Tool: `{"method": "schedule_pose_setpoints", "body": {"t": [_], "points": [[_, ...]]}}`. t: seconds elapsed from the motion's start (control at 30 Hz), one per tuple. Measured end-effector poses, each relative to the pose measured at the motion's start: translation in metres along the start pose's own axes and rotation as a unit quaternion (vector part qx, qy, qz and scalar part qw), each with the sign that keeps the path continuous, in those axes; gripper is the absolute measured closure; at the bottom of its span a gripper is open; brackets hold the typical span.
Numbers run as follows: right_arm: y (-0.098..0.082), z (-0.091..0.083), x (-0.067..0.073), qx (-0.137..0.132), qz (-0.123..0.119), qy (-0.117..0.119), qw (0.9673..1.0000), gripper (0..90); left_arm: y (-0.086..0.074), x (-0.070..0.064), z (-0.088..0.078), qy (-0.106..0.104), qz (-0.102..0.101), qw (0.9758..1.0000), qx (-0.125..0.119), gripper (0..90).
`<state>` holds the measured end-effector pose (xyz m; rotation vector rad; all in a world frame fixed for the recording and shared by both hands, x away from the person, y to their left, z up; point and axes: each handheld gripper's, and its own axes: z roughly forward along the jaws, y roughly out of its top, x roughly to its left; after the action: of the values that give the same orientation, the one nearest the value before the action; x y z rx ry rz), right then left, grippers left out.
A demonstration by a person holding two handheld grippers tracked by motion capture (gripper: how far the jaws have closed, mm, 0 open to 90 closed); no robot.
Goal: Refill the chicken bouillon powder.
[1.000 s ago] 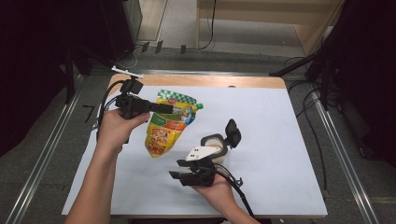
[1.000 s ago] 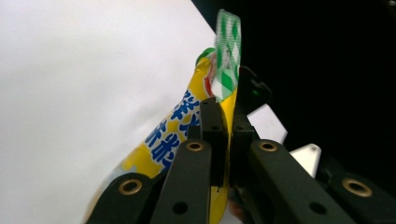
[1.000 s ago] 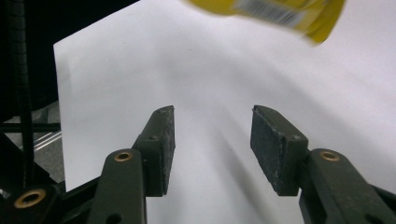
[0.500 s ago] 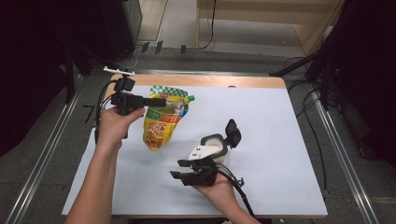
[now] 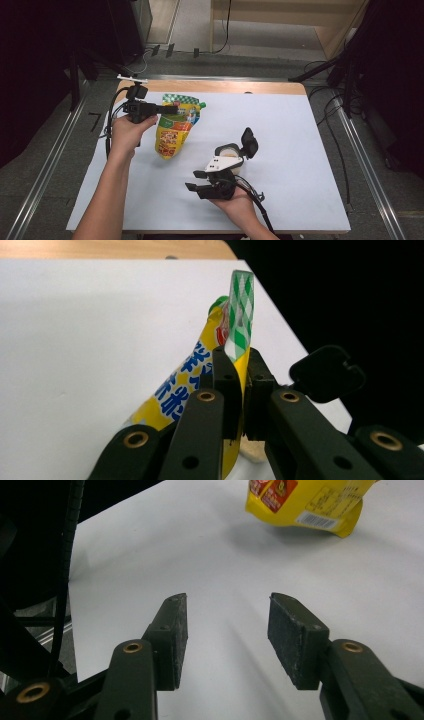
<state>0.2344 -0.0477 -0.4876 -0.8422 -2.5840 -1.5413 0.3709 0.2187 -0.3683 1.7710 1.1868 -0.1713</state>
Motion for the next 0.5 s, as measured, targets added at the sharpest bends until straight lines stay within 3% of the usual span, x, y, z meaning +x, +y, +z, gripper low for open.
{"method": "schedule_pose_setpoints", "body": {"t": [0.1,0.27,0.5], "points": [[0.001,0.001,0.000,0.001,0.000,0.001,1.0000,51.7,-0.003,0.003,-0.003,-0.008,-0.007,0.9999,-0.005,87.8],[0.002,0.002,0.000,0.002,-0.004,0.005,1.0000,51.6,-0.008,0.003,-0.012,0.007,0.008,0.9999,-0.004,87.2],[0.008,-0.003,-0.001,-0.003,-0.009,0.004,0.9999,51.5,-0.022,0.004,-0.027,0.008,0.023,0.9997,-0.003,85.9]]}}
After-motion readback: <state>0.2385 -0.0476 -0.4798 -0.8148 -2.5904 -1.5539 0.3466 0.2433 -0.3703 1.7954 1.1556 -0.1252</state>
